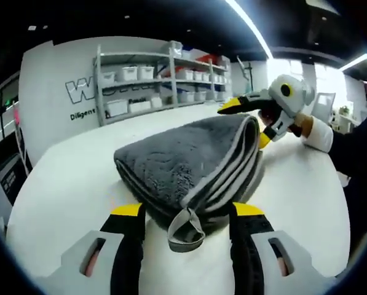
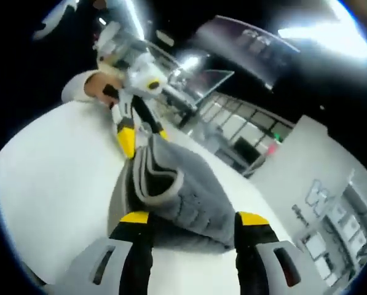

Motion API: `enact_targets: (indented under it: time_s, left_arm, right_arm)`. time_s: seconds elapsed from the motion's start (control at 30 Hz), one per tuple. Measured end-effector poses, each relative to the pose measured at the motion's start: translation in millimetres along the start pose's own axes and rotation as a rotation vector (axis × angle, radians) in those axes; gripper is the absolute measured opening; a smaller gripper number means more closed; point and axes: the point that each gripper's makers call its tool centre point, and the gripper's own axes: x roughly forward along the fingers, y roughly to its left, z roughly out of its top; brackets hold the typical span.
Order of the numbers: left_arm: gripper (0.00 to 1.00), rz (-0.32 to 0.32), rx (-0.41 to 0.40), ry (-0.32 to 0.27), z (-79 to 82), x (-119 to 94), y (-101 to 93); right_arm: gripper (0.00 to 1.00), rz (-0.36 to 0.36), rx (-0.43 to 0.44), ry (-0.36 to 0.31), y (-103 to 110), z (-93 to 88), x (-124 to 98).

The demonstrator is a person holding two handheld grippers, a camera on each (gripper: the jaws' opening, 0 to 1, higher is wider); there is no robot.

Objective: Open the folded towel by lifting each exposed corner and separating the folded layers until the towel lies flat within the target outline without major curled edges

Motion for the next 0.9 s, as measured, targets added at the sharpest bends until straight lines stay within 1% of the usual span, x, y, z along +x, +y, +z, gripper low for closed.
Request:
enact_targets:
  time_s: [0.03, 0.07, 0.1, 0.13, 0.23, 0.27, 0.3, 0.33, 0.4, 0.47, 0.5, 0.67, 0.73, 0.77, 0.83, 0.87, 0.9]
  left_arm:
    - [0.53, -0.002, 0.001, -0.002, 0.4, -0.2, 0.0]
    - [0.53, -0.002, 0.003, -0.005, 1.2, -0.4, 0.1]
    - [0.53, -0.002, 0.004, -0.008, 1.7, -0.5, 0.2]
    - [0.53, -0.002, 0.005, -0.008, 1.9, -0.5, 0.2]
    - [0.53, -0.005, 0.001, -0.007, 1.4, -0.2, 0.4]
    - [0.51, -0.009, 0.000, -0.007, 1.4, -0.1, 0.0]
    - [0.49, -0.019, -0.002, -0.009, 1.7, -0.1, -1.5]
    - [0.47, -0.030, -0.007, -0.013, 2.4, -0.2, -2.9]
    - [0.46, -0.045, -0.024, -0.025, 4.9, -0.6, -5.2]
    - [0.46, -0.053, -0.033, -0.031, 6.4, -0.6, -6.5]
    - [0.46, -0.054, -0.029, -0.036, 7.3, -0.7, -6.9]
    - [0.49, -0.043, -0.009, -0.051, 11.3, -1.2, -4.6]
    - [0.51, -0.049, -0.019, -0.070, 16.6, -2.6, -4.4]
    - [0.52, -0.041, -0.025, -0.096, 22.8, -3.4, -2.6]
    - [0.52, -0.008, -0.021, -0.142, 34.3, -7.1, 8.8]
    - [0.53, 0.001, -0.015, -0.147, 36.7, -7.6, 12.3]
    - [0.55, 0.011, 0.008, -0.148, 38.6, -6.7, 15.0]
  right_arm:
    - [0.49, 0.009, 0.011, -0.024, 2.1, 4.8, 0.5]
    - [0.48, 0.014, 0.007, -0.033, 3.3, 6.5, 1.4]
    - [0.47, 0.021, -0.023, -0.032, 4.9, 6.8, 3.7]
    - [0.45, 0.024, -0.044, -0.019, 4.6, 4.2, 5.9]
    - [0.35, 0.034, -0.049, -0.020, 0.8, 1.3, 9.0]
    - [0.33, 0.034, -0.029, -0.042, -1.8, 4.1, 9.2]
    - [0.32, 0.025, 0.010, -0.075, -4.8, 8.2, 9.1]
    - [0.31, 0.026, 0.034, -0.086, -6.6, 9.1, 8.7]
    - [0.28, 0.026, 0.042, -0.090, -10.4, 8.3, 8.4]
    - [0.22, 0.028, 0.059, -0.092, -13.3, 9.0, 8.7]
    - [0.17, 0.030, 0.072, -0.093, -14.2, 10.5, 8.1]
    - [0.11, 0.017, 0.129, -0.139, -25.6, 21.9, 4.0]
    - [0.10, 0.022, 0.181, -0.168, -29.6, 27.2, 4.1]
    - [0.10, 0.026, 0.209, -0.178, -32.2, 29.9, 3.8]
    - [0.09, 0.020, 0.248, -0.206, -39.9, 36.6, 2.8]
    - [0.09, 0.021, 0.265, -0.214, -43.4, 38.7, 2.3]
    - [0.09, 0.022, 0.280, -0.217, -46.1, 40.4, 1.6]
